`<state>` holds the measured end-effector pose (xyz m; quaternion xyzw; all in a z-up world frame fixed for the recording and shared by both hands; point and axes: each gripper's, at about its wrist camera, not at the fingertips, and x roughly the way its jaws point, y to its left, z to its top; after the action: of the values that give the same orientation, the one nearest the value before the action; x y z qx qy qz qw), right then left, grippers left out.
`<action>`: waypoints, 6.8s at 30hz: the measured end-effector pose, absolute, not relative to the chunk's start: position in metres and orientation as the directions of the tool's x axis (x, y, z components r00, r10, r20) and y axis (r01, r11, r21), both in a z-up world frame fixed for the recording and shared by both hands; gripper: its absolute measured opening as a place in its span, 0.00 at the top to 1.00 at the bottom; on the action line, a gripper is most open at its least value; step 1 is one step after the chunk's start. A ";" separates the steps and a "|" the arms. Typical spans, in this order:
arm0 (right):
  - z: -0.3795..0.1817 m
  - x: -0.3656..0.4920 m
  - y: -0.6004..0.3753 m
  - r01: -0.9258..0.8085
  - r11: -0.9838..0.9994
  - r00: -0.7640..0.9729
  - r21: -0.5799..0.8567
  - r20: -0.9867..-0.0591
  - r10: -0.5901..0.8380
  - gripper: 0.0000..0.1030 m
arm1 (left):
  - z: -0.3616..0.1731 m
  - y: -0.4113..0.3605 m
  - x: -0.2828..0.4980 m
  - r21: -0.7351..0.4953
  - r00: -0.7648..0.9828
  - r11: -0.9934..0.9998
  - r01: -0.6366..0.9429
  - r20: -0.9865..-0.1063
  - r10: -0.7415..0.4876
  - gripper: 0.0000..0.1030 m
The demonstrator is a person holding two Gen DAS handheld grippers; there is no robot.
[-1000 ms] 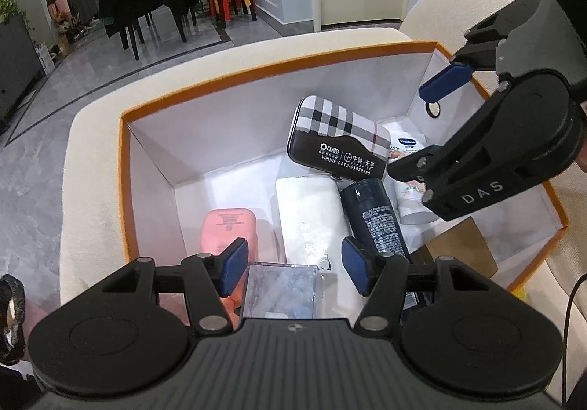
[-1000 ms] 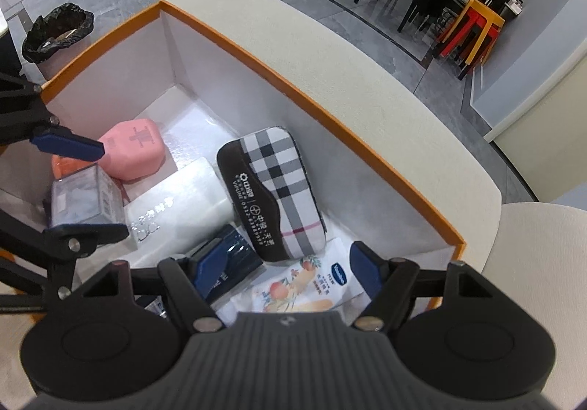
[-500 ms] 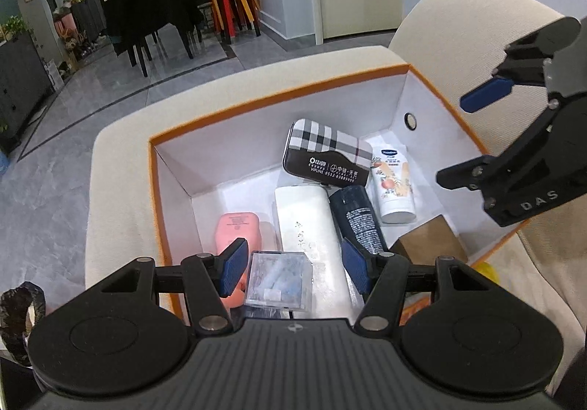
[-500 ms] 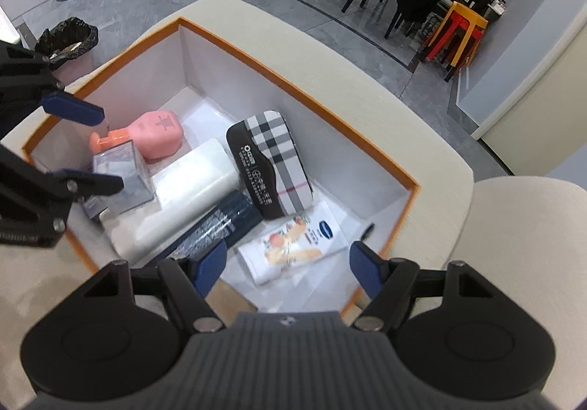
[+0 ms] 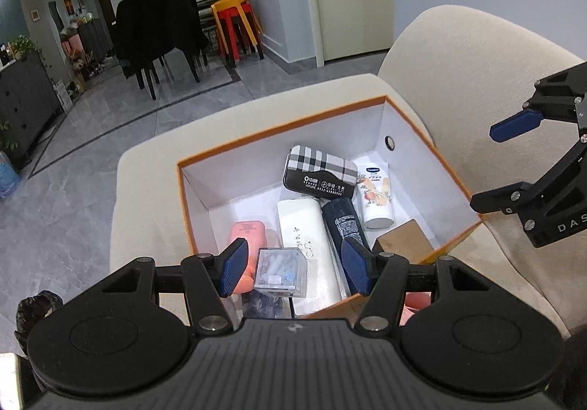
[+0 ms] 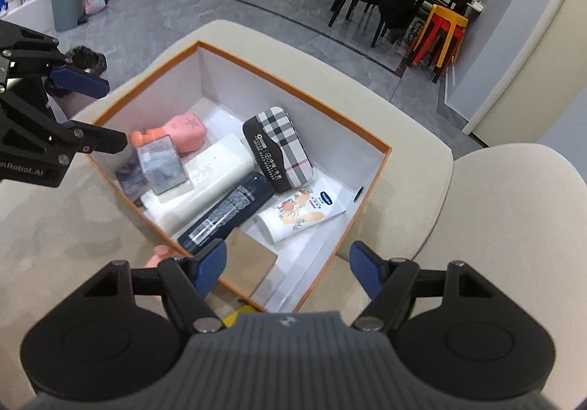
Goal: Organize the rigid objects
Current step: 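Withdraw both tools from the shoebox toward the pink cup and tape measure, then grasp the pink cup with the left tool while the right grasps the yellow tape measure, then lift the pink cup and tape measure and carry them over the shoebox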
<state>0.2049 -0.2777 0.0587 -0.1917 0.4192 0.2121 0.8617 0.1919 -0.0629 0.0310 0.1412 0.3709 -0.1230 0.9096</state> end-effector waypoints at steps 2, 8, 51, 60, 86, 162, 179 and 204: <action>0.065 0.196 -0.281 -0.518 0.844 0.566 -0.138 -0.795 0.217 0.29 | 0.038 -0.061 0.185 0.170 0.705 0.929 0.327 -0.699 -0.120 0.33; 0.083 0.169 -0.288 -0.471 0.878 0.603 -0.090 -0.759 0.246 0.26 | 0.055 -0.055 0.160 0.155 0.734 0.933 0.324 -0.664 -0.144 0.30; -0.100 0.113 -0.307 0.047 0.983 0.670 0.177 -0.736 0.100 0.22 | -0.117 -0.094 0.129 -0.070 0.648 0.950 0.304 -0.716 -0.260 0.28; -0.109 0.118 -0.312 0.092 0.981 0.668 0.173 -0.741 0.069 0.23 | -0.133 -0.108 0.154 -0.092 0.674 0.951 0.296 -0.686 -0.276 0.28; -0.125 0.138 -0.280 0.003 0.998 0.683 0.066 -0.729 0.046 0.23 | -0.125 -0.054 0.133 -0.021 0.690 0.973 0.230 -0.702 -0.178 0.37; -0.012 0.078 -0.259 -0.033 0.994 0.773 0.104 -0.628 0.091 0.49 | -0.008 -0.036 0.083 0.033 0.790 0.978 0.206 -0.595 -0.146 0.38; 0.105 0.073 -0.244 -0.158 0.983 0.846 0.093 -0.502 0.183 0.49 | 0.061 -0.048 0.116 0.022 0.815 0.952 0.304 -0.524 -0.248 0.38; -0.002 0.246 -0.227 -0.150 0.989 0.722 0.020 -0.681 0.123 0.49 | -0.047 -0.054 0.288 0.023 0.665 0.955 0.295 -0.723 -0.188 0.38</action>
<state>0.2465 -0.2265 -0.0015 -0.0179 0.3654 0.0735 0.9277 0.2880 -0.0541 -0.0469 0.0692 0.3872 -0.1327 0.9098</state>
